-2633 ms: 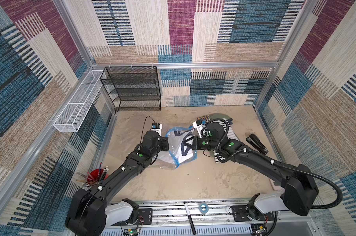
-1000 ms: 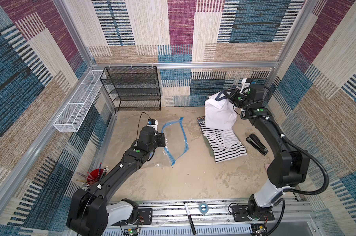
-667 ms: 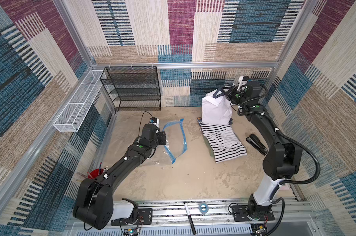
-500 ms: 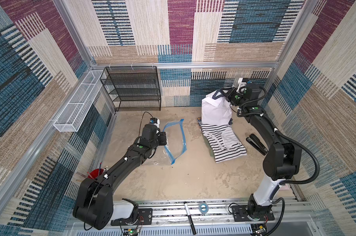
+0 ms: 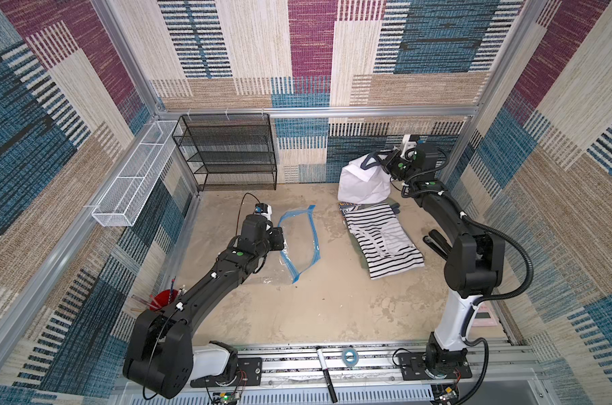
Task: Take the tank top out of the vacuum bag
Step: Place the tank top on the tank top.
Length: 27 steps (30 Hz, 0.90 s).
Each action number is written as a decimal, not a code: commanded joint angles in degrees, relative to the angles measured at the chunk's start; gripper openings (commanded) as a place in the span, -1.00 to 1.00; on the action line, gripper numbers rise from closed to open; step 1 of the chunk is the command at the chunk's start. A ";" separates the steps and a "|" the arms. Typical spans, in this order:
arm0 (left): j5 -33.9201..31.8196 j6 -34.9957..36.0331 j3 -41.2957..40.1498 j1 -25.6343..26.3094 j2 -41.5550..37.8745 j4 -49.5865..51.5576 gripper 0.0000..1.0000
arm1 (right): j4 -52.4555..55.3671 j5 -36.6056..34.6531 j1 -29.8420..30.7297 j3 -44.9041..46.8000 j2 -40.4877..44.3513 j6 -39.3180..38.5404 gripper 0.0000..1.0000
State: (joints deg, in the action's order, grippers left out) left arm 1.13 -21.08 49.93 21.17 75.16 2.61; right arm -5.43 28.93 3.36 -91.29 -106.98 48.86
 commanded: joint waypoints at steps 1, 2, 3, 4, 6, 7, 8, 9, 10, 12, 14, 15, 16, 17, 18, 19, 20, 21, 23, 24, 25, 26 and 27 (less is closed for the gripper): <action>1.87 -0.88 -0.41 -0.03 -0.42 -2.23 -1.00 | -6.08 0.18 0.07 7.78 5.30 0.90 -1.00; 2.06 -1.06 -0.72 -0.03 -0.68 -2.46 -1.00 | -6.32 0.22 0.06 10.52 6.93 1.13 -1.00; 2.17 -1.24 -1.07 -0.02 -0.96 -2.60 -1.00 | -6.43 0.25 0.07 13.52 8.71 1.16 -1.00; 2.34 -1.37 -1.32 -0.10 -1.25 -2.77 -1.00 | -6.53 0.19 0.07 16.02 10.29 1.08 -1.00; 2.57 -1.51 -1.81 -0.04 -1.84 -2.83 -1.00 | -5.95 -0.58 -0.07 20.95 13.41 0.91 -1.00; 2.65 -1.51 -2.02 -0.02 -2.03 -2.81 -1.00 | -5.73 -1.08 0.06 23.08 14.81 0.59 -1.00; 2.81 -1.60 -2.20 -0.02 -2.28 -2.83 -1.00 | -5.50 -1.47 0.05 25.31 16.13 0.32 -1.00; 2.89 -1.59 -2.38 -0.06 -2.51 -2.77 -1.00 | -4.77 -2.52 0.06 27.44 17.59 0.10 -1.00; 3.03 -1.60 -2.55 -0.04 -2.72 -2.74 -1.00 | -4.16 -3.52 0.06 29.32 18.76 -0.16 -1.00; 3.20 -1.59 -2.82 -0.01 -3.25 -2.61 -1.00 | -2.98 -5.11 -0.02 32.66 20.95 -0.34 -1.00; 3.18 -1.52 -2.91 -0.04 -3.72 -2.29 -1.00 | -1.89 -6.15 -0.02 34.94 22.44 -0.07 -1.00; 3.16 -1.43 -2.92 -0.04 -3.99 -2.16 -1.00 | -0.45 -7.06 -0.08 35.51 23.09 0.14 -1.00; 3.02 -1.34 -2.91 -0.04 -4.30 -1.95 -1.00 | 1.18 -7.50 -0.02 35.68 23.47 0.20 -1.00; 2.88 -1.29 -2.83 -0.02 -4.48 -1.80 -1.00 | 3.02 -7.96 -0.07 35.45 23.84 0.10 -1.00; 2.75 -1.24 -2.91 -0.02 -4.66 -1.68 -1.00 | 4.99 -8.56 -0.06 35.27 24.29 0.11 -1.00; 2.75 -1.16 -2.91 -0.07 -4.83 -1.51 -1.00 | 6.22 -9.08 -0.02 35.23 24.83 0.19 -1.00; 2.79 -1.16 -2.91 0.00 -4.93 -1.53 -1.00 | 7.71 -9.59 -0.01 35.08 25.33 0.36 -1.00; 2.83 -1.16 -2.91 -0.11 -5.05 -1.45 -1.00 | 9.32 -10.21 -0.03 34.73 25.79 0.60 -1.00; 2.97 -1.16 -3.09 -0.07 -5.25 -1.40 -1.00 | 14.00 -11.95 -0.02 33.13 26.03 1.87 -1.00; 2.97 -1.16 -3.24 -0.06 -5.36 -1.38 -1.00 | 16.56 -12.11 -0.02 31.93 25.64 2.22 -1.00; 2.83 -1.16 -3.34 -0.07 -5.58 -1.12 -1.00 | 18.64 -11.62 -0.01 30.74 25.08 2.34 -1.00; 2.94 -1.24 -3.44 -0.07 -5.93 -0.94 -1.00 | 21.51 -11.13 0.00 29.18 24.24 2.38 -1.00; 2.92 -1.24 -3.59 -0.11 -6.18 -0.82 -1.00 | 24.11 -10.65 0.02 27.69 23.40 2.24 -1.00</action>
State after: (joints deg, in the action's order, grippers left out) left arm 3.38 -22.39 46.59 21.15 69.73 1.50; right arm 10.74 18.92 3.31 -61.06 -82.41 50.28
